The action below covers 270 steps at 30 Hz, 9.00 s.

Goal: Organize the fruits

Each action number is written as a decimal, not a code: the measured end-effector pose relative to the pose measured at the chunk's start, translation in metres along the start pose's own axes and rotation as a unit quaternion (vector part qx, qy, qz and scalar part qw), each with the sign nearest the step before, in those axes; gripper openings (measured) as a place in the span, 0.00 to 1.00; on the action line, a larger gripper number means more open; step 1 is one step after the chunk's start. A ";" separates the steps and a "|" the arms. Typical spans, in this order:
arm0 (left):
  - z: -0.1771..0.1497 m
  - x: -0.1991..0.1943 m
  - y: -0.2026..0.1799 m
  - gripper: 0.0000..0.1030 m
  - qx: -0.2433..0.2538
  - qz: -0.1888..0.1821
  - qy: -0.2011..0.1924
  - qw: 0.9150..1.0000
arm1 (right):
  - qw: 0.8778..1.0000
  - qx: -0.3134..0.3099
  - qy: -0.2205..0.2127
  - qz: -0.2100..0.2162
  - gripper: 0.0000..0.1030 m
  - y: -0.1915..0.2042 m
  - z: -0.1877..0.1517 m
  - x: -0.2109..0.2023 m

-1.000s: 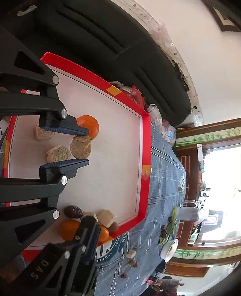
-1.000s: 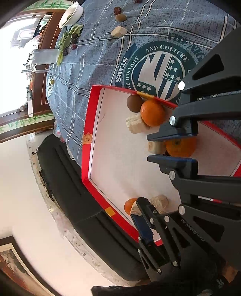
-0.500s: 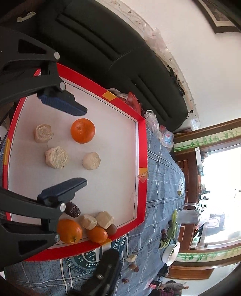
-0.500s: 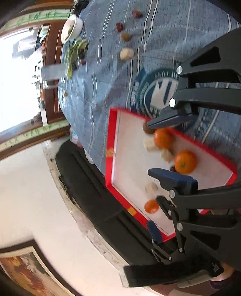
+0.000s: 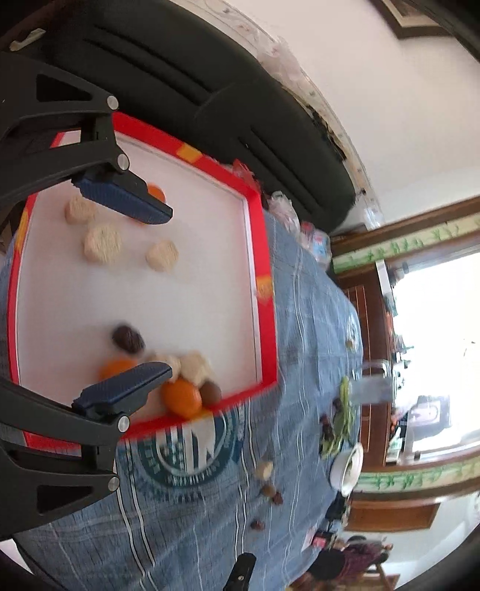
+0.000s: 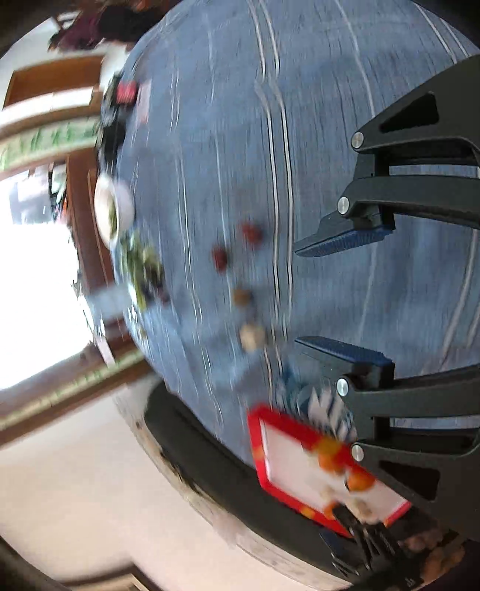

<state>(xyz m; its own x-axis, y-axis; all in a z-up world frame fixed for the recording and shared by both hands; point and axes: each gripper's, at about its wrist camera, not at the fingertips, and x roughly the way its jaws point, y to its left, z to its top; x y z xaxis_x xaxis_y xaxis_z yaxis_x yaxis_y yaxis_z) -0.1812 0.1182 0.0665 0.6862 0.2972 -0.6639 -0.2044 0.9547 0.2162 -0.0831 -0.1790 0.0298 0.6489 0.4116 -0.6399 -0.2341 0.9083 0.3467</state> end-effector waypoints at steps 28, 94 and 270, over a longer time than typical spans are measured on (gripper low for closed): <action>0.090 0.070 -0.136 0.75 0.071 -0.077 0.027 0.994 | 0.988 -0.056 0.076 -0.120 0.21 -0.016 0.045 0.090; 0.004 0.020 0.039 0.26 -0.047 -0.018 -0.007 0.999 | 0.980 -0.146 0.060 0.122 0.20 0.203 -0.029 0.066; 0.088 0.072 -0.128 0.99 0.084 -0.127 0.040 0.988 | 0.986 -0.050 0.098 -0.128 0.16 -0.008 0.087 0.137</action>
<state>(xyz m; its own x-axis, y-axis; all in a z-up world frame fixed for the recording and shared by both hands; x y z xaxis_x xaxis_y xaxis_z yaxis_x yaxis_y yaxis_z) -0.0446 0.0159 0.0538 0.6411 0.0551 -0.7655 0.0908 0.9850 0.1470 0.0705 -0.1369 -0.0012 0.5459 0.1647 -0.8215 -0.1577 0.9832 0.0923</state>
